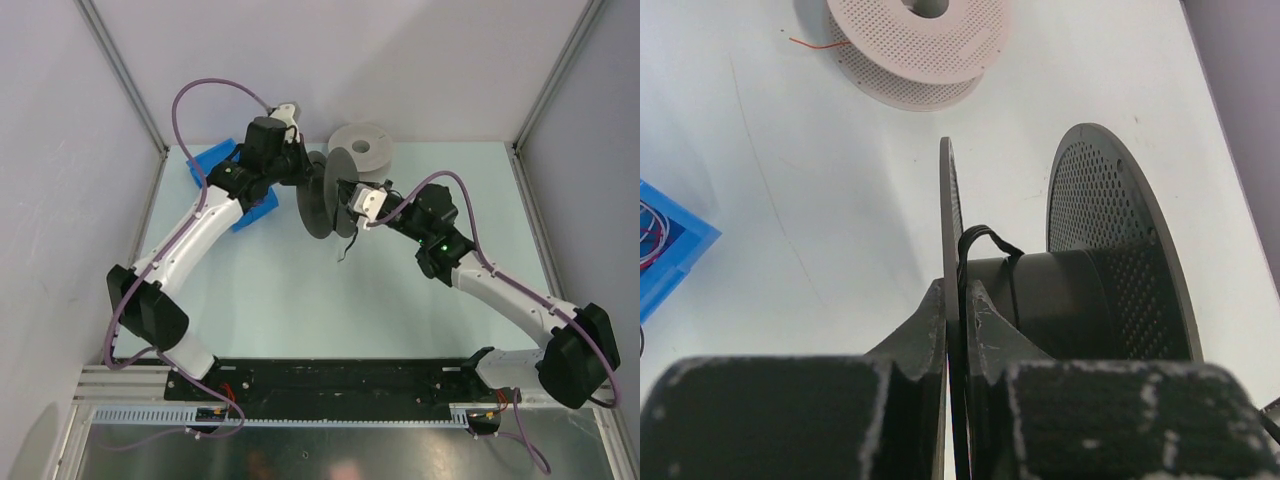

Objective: Wrap the cables

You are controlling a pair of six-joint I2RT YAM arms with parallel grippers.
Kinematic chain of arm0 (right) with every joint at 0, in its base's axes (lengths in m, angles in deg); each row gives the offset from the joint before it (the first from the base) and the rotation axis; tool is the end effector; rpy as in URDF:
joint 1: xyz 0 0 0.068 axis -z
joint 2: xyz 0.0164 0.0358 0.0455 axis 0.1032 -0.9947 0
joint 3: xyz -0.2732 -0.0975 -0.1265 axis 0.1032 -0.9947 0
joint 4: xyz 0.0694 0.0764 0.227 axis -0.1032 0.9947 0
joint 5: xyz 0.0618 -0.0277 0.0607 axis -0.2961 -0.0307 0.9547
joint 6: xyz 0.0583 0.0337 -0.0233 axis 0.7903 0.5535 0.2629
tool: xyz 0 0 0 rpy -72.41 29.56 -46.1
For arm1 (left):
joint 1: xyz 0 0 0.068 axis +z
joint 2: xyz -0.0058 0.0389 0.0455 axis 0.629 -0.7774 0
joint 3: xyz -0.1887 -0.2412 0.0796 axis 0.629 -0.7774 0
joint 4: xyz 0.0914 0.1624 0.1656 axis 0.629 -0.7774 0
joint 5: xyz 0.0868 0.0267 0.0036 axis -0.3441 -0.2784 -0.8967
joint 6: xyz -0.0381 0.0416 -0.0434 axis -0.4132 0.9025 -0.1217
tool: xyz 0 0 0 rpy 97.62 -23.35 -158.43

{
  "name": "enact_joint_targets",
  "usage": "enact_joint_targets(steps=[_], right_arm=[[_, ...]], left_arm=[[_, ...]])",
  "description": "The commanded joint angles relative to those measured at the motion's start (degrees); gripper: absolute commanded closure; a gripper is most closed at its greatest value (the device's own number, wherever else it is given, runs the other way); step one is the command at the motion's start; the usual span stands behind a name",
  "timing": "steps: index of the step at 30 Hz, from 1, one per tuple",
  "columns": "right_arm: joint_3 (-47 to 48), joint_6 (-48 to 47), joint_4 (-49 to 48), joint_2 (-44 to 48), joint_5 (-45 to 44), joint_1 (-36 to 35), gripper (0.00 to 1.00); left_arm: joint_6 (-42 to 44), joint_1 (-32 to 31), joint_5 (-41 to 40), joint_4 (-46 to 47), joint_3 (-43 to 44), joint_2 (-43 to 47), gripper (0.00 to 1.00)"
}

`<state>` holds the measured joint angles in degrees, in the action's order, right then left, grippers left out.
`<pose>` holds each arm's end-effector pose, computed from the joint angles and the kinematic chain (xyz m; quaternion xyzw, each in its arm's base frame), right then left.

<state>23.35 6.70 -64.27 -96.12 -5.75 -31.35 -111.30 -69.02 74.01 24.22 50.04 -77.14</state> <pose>0.2178 0.1937 0.4206 -0.5276 0.3881 0.0800 0.7514 0.3260 -0.1885 0.4262 0.0517 0.8608 -0.2265 0.4529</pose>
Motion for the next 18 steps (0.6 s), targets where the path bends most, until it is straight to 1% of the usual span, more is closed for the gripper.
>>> enact_joint_targets(steps=[1,4,11,14,18], right_arm=[[2.9,-2.3,-18.8,-0.9,-3.3,0.1,0.95],[2.9,-2.9,-21.4,-1.5,-1.7,-0.5,0.94],[2.9,-6.0,-22.3,-2.4,0.7,-4.3,0.94],[2.8,-7.8,-23.9,-3.6,-1.0,-5.5,0.94],[2.8,-10.1,-27.0,-5.5,-5.9,-5.2,0.93]], left_arm=[[2.6,-0.5,3.2,0.9,-2.0,2.8,1.00],[2.6,-0.6,3.6,0.8,-3.2,2.9,1.00],[2.7,-1.4,4.0,0.8,-4.3,2.6,1.00],[3.8,-2.1,4.0,0.8,-4.7,2.6,1.00],[7.2,-2.4,4.7,0.9,-6.3,4.0,1.00]])
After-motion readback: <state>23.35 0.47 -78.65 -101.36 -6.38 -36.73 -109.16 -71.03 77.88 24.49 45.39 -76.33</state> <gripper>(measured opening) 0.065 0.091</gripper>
